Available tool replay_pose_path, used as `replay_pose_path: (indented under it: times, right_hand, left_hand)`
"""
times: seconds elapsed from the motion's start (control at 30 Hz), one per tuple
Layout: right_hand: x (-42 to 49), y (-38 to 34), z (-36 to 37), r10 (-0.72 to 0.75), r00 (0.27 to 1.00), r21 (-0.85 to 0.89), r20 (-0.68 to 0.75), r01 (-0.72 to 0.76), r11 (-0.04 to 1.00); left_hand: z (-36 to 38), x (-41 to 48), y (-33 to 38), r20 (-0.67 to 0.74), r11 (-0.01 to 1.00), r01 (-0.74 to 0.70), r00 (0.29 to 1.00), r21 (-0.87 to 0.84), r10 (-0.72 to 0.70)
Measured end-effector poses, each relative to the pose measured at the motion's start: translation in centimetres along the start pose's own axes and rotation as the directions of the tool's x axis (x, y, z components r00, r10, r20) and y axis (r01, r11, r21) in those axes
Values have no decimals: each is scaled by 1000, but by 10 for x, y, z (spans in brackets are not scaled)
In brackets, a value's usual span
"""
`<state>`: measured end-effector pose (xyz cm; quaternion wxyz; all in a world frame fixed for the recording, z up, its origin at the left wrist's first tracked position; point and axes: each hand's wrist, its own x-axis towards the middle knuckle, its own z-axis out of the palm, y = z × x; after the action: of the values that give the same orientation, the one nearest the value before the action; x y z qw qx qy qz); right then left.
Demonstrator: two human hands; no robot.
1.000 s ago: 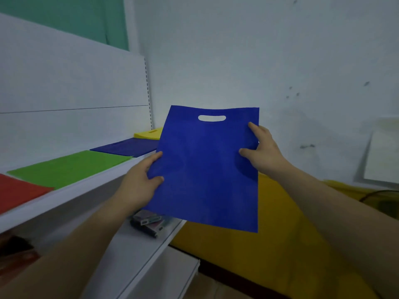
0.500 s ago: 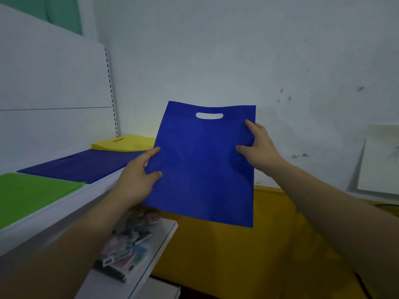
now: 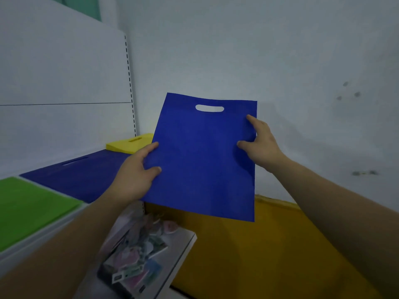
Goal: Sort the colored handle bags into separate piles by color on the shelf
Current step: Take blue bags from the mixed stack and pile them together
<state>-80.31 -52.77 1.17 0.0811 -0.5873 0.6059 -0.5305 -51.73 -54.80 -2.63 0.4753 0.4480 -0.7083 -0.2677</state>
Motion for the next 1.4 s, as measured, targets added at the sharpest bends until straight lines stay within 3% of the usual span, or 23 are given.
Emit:
replay_pose_path:
  times: [0.4, 0.7, 1.03, 1.23, 1.4]
  right_hand:
    - [126, 29, 83, -207, 953, 178, 221, 169, 969]
    - [144, -18, 194, -366, 848, 316, 384, 251, 915]
    - [142, -59, 279, -495, 705, 251, 508, 428, 868]
    - [145, -57, 311, -523, 548, 170, 653, 566, 806]
    - [152, -54, 332, -445, 408, 93, 797, 646, 758]
  left_hand:
    - [9, 44, -7, -320, 944, 160, 945, 288, -62]
    - [-42, 11, -7, -578, 902, 355, 801, 246, -157]
    - [-85, -2, -25, -558, 763, 567, 758, 310, -337]
    - [-83, -3, -36, -512, 627, 665, 734, 406, -447]
    - [-77, 3, -44, -500, 487, 730, 684, 480, -531]
